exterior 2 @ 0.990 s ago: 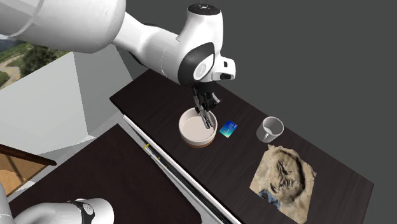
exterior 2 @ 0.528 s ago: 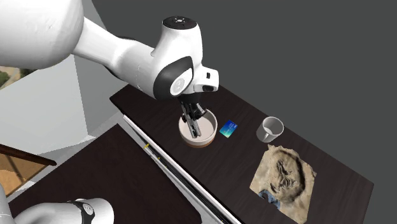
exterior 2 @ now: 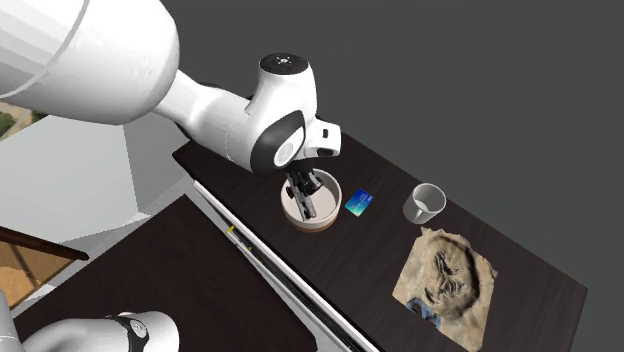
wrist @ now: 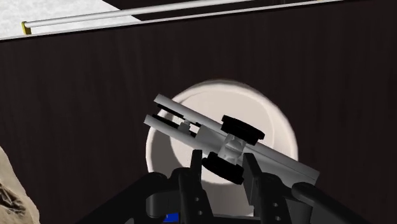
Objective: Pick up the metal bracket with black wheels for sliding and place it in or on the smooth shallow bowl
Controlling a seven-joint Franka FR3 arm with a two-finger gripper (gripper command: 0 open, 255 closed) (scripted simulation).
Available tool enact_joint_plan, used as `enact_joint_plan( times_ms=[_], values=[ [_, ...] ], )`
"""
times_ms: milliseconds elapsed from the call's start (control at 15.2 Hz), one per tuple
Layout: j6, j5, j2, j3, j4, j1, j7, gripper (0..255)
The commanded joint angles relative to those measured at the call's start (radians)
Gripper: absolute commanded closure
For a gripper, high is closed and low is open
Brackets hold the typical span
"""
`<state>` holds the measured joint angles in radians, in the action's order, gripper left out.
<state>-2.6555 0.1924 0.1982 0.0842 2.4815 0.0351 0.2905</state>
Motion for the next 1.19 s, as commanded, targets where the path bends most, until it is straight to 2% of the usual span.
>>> enact_joint_plan(
  times_ms=[0,330,858,924,1056,1122],
  values=[
    [-0.025,0.012,0.034,-0.005,-0.003,-0.002,0.008,255],
    [-0.082,0.041,0.101,-0.022,-0.013,-0.012,0.033,255],
    [-0.082,0.038,0.101,-0.025,-0.013,-0.016,0.031,255],
    [-0.074,0.035,0.097,-0.022,-0.017,-0.019,0.033,0],
    [-0.096,0.045,0.137,-0.03,-0.034,-0.019,0.037,0],
    [-0.097,0.047,0.119,-0.027,-0.014,-0.029,0.052,0]
  ],
)
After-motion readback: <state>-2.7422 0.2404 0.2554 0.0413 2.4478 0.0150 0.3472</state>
